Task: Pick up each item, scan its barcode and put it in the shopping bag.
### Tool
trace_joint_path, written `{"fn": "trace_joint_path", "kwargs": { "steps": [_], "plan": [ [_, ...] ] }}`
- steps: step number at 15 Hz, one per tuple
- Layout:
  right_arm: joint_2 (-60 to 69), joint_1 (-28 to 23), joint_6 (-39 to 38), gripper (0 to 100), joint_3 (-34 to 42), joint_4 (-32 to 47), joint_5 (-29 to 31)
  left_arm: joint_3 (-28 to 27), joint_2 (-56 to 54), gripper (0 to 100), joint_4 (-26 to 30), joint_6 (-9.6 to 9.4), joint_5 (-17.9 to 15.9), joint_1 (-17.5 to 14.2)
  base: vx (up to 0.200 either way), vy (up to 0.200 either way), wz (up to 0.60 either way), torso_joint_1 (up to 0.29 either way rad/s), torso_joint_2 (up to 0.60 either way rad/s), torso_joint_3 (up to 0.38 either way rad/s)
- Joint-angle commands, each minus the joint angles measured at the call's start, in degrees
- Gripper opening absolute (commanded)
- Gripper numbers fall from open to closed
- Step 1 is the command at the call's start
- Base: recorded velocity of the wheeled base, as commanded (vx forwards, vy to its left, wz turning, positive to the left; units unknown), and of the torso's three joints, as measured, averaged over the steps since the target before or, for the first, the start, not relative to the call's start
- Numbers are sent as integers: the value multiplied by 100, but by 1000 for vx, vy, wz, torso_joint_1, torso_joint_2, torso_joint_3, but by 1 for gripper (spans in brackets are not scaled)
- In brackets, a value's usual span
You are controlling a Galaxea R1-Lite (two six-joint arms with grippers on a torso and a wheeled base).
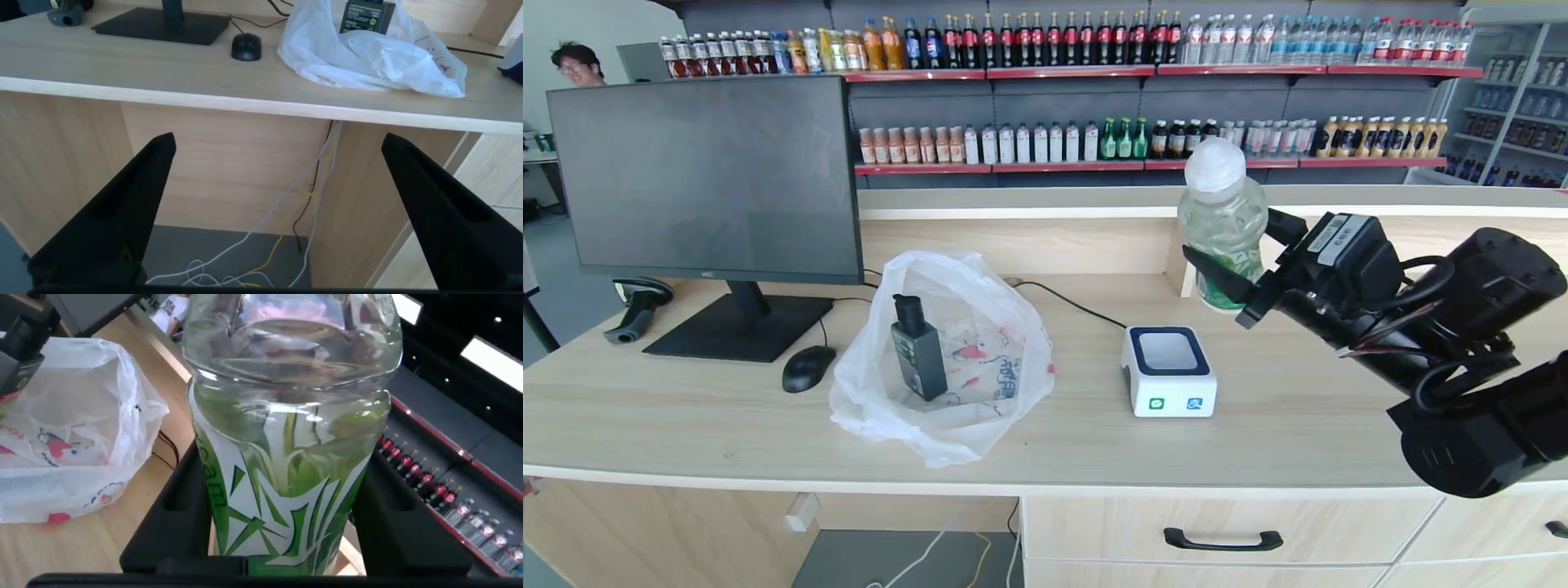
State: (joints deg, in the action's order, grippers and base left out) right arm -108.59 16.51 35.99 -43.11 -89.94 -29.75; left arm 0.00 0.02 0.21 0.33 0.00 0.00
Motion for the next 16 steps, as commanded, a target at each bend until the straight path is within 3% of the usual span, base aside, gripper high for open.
{"fn": "trace_joint_path", "kwargs": {
  "steps": [1,4,16],
  "plan": [
    [-39,-42,119,0,83,-6,-163,0,-2,100,6,2,0,-9,0,0,0,0,0,0],
    [-101,-60,392,0,145,-6,-726,0,-2,100,-12,2,0,0,0,0,0,0,0,0],
    [-470,-121,1068,0,619,-6,-1148,0,-2,100,-12,-7,0,0,0,0,0,0,0,0]
  ]
}}
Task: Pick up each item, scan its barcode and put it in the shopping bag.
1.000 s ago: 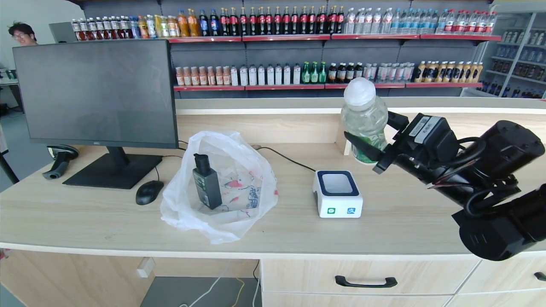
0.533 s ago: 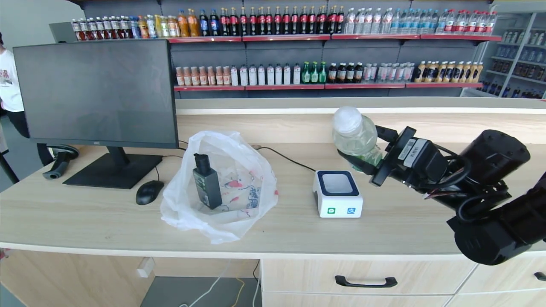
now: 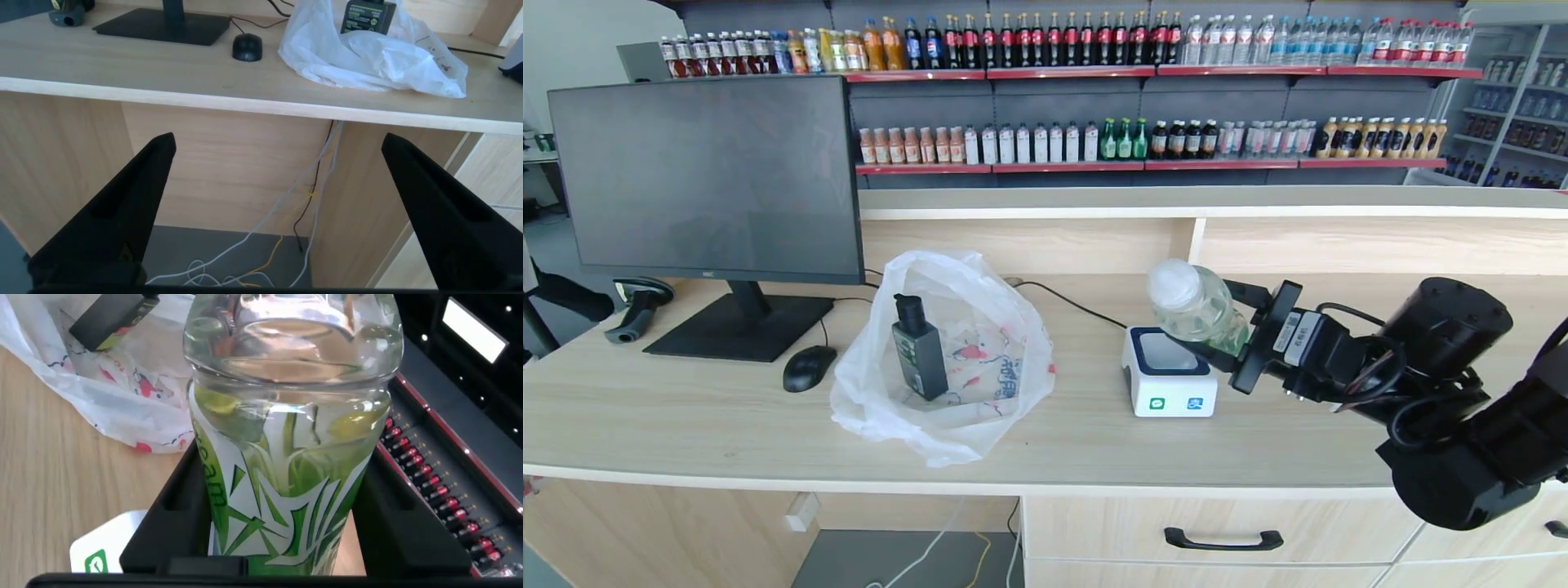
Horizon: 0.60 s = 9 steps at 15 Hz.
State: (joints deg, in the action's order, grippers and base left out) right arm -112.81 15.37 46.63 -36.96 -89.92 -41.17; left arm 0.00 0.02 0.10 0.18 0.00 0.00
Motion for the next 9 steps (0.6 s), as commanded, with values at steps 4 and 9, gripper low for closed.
{"fn": "trace_joint_path", "kwargs": {
  "steps": [4,9],
  "plan": [
    [-153,-61,39,0,-285,-8,-93,0,-2,100,-1,-1,0,0,0,0,0,0,0,0],
    [-303,-87,48,0,-382,-8,-128,0,-2,100,-1,-1,0,0,0,0,0,0,0,0]
  ]
}}
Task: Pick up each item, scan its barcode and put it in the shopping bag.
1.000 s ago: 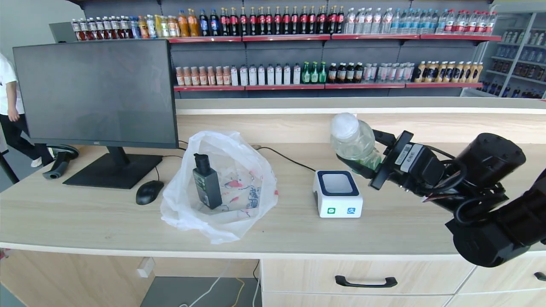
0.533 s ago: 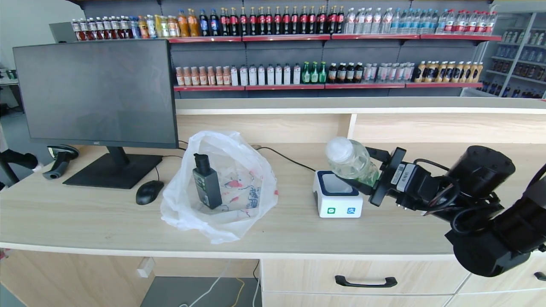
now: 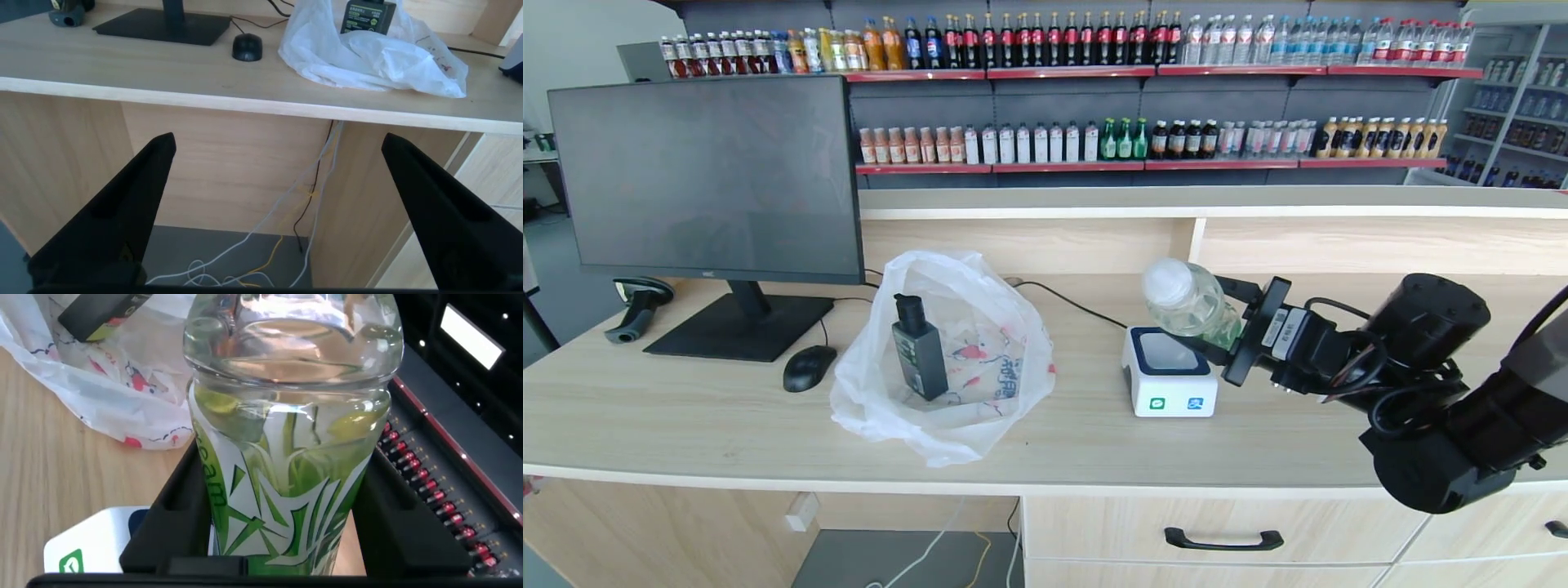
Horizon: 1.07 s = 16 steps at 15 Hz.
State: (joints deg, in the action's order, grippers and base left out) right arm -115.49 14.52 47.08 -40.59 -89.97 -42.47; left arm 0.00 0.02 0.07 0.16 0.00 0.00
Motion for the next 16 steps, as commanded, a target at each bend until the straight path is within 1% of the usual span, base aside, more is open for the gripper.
{"fn": "trace_joint_path", "kwargs": {
  "steps": [1,16],
  "plan": [
    [-52,-2,12,0,-54,-3,2,0,-2,100,1,2,0,0,0,0,0,0,0,0],
    [-114,-37,-23,0,-98,-3,2,0,-2,100,-7,2,0,0,0,0,0,0,0,0]
  ]
}}
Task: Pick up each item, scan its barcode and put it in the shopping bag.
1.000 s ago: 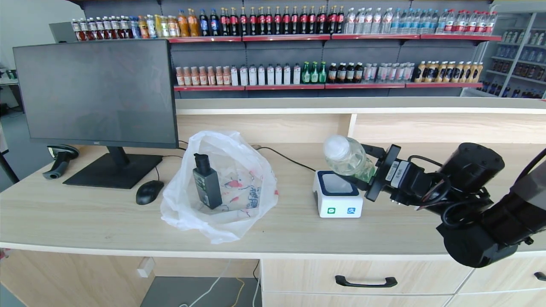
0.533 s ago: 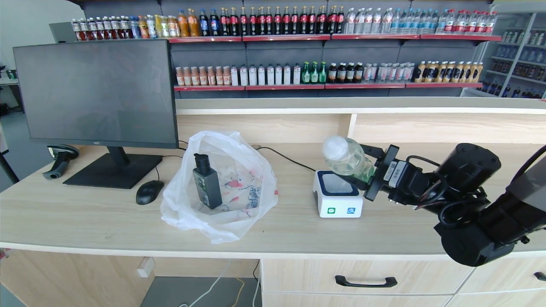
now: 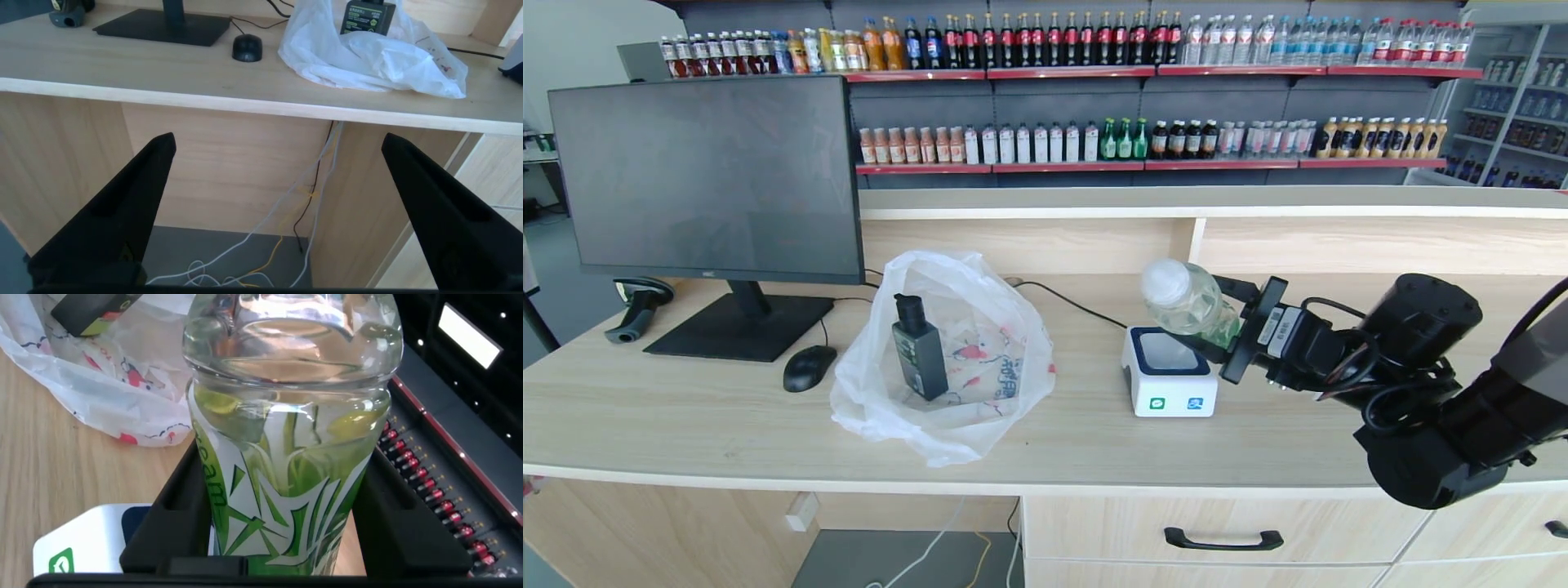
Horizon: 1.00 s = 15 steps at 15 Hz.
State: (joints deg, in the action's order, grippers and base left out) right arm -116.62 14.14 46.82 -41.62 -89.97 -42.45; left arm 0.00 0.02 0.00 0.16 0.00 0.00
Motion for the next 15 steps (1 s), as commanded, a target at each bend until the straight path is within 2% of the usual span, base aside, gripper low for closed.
{"fn": "trace_joint_path", "kwargs": {
  "steps": [1,6,13,15],
  "plan": [
    [-2,1,-24,0,22,-3,0,0,6,100,0,2,0,0,0,0,0,0,0,0],
    [121,10,-648,0,-268,-3,8,0,6,100,9,2,0,0,0,0,0,0,0,0],
    [420,1,-2142,0,-268,-3,131,0,6,100,9,2,0,0,0,0,0,0,0,0],
    [517,-8,-2687,0,-321,-3,360,0,6,100,9,2,0,0,0,0,0,0,0,0]
  ]
}}
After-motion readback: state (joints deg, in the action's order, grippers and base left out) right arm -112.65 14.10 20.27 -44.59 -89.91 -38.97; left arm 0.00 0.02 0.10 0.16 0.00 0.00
